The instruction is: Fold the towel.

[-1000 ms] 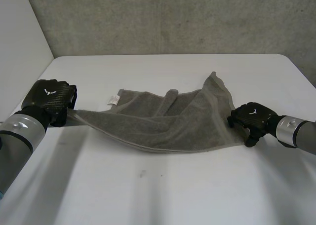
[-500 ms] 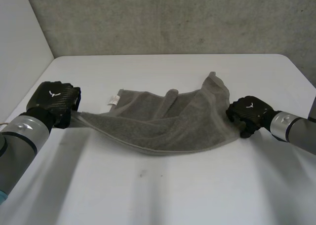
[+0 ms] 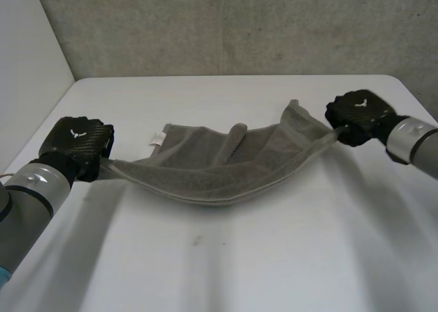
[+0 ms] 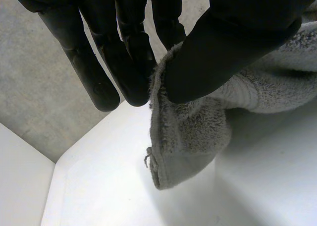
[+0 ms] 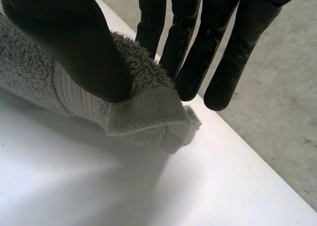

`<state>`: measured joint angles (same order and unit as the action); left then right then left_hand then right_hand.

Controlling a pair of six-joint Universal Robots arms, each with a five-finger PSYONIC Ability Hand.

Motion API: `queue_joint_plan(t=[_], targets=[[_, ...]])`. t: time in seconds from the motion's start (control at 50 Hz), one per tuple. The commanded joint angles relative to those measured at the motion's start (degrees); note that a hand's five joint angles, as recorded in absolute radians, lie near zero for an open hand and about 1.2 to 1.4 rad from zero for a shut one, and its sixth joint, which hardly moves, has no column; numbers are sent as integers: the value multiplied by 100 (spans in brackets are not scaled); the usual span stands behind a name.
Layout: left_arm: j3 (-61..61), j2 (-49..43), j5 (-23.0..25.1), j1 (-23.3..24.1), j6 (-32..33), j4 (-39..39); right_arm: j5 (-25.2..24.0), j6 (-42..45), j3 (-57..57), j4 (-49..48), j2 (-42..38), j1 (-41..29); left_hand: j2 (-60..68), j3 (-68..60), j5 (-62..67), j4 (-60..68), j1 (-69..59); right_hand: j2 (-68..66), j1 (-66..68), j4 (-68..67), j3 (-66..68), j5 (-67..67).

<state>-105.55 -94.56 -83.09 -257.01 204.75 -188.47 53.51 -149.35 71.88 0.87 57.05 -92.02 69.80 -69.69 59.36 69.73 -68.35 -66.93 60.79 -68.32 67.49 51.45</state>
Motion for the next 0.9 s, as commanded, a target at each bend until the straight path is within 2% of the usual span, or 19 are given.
queue_joint_plan(t=[0.02,0.04,0.06,0.14,0.26,0.38,0.46,0.5,0.52,0.54,0.58,0.6,0.62,0.64,0.76,0.84,0.86,0.88,0.9], targets=[[43,492,3,54,39,574,89,405,256,1684,1201,446,1020,-1031,1064,1027,-1165,-1307,1921,-1168,1251,1855],[78,648,-6,28,30,809,89,406,256,1689,1203,448,1020,-1031,1064,1027,-1165,-1307,1921,-1168,1251,1855],[113,841,-23,2,30,1011,115,615,230,2159,1421,631,1020,-1031,1064,1027,-1165,-1307,1921,-1168,1251,1855],[184,1300,-23,-51,21,1251,124,1109,20,3207,2150,1150,1020,-1031,1064,1027,-1165,-1307,1921,-1168,1251,1855],[447,1941,-23,-191,12,1312,133,1040,-209,3447,3144,1221,1020,-1031,1064,1027,-1165,-1307,1921,-1168,1251,1855],[491,1890,3,-244,30,1321,142,1066,-157,3552,3286,1221,1020,-1031,1064,1027,-1165,-1307,1921,-1168,1251,1855],[447,1520,29,-244,48,1312,176,1214,106,3719,2902,1143,1020,-1031,1064,1027,-1165,-1307,1921,-1168,1251,1855],[491,750,21,-210,74,1347,281,1415,133,3745,2569,1029,1020,-1031,1064,1027,-1165,-1307,1921,-1168,1251,1855],[491,746,21,-209,74,1348,509,1661,64,3763,2235,854,1020,-1031,1064,1027,-1165,-1307,1921,-1168,1251,1855],[535,390,29,-209,83,1348,511,1663,63,3763,2232,852,1020,-1031,1064,1027,-1165,-1307,1921,-1168,1251,1855],[614,47,47,-201,91,1348,1175,2040,-199,3807,1619,467,1020,-1031,1064,1027,-1165,-1307,1921,-1168,1251,1855],[771,-348,47,-192,100,1330,1179,2041,-201,3807,1616,465,1020,-1031,1064,1027,-1165,-1307,1921,-1168,1251,1855],[773,-352,47,-192,100,1330,1509,2085,-392,3807,1321,309,1020,-1031,1064,1027,-1165,-1307,1921,-1168,1251,1855],[999,-735,38,-183,135,1330,1791,2094,-629,3781,978,159,1020,-1031,1064,1027,-1165,-1307,1921,-1168,1251,1855],[2149,-1888,65,-165,206,1277,2154,2015,-1414,3702,70,-141,1020,-1031,1064,1027,-1165,-1307,1921,-1168,1251,1855],[2856,-2277,82,-165,171,1040,2198,1534,-2263,3019,-378,-281,1020,-1031,1064,1027,-1165,-1307,1921,-1168,1251,1855],[3160,-2381,73,-157,145,727,2198,1531,-2266,3016,-379,-282,1020,-1031,1064,1027,-1165,-1307,1921,-1168,1251,1855],[3163,-2382,73,-157,144,724,2207,1244,-2571,2581,-405,-360,1020,-1031,1064,1027,-1165,-1307,1921,-1168,1251,1855],[3407,-2417,65,-157,118,236,2216,911,-2783,1994,-362,-422,1020,-1031,1064,1027,-1165,-1307,1921,-1168,1251,1855]])
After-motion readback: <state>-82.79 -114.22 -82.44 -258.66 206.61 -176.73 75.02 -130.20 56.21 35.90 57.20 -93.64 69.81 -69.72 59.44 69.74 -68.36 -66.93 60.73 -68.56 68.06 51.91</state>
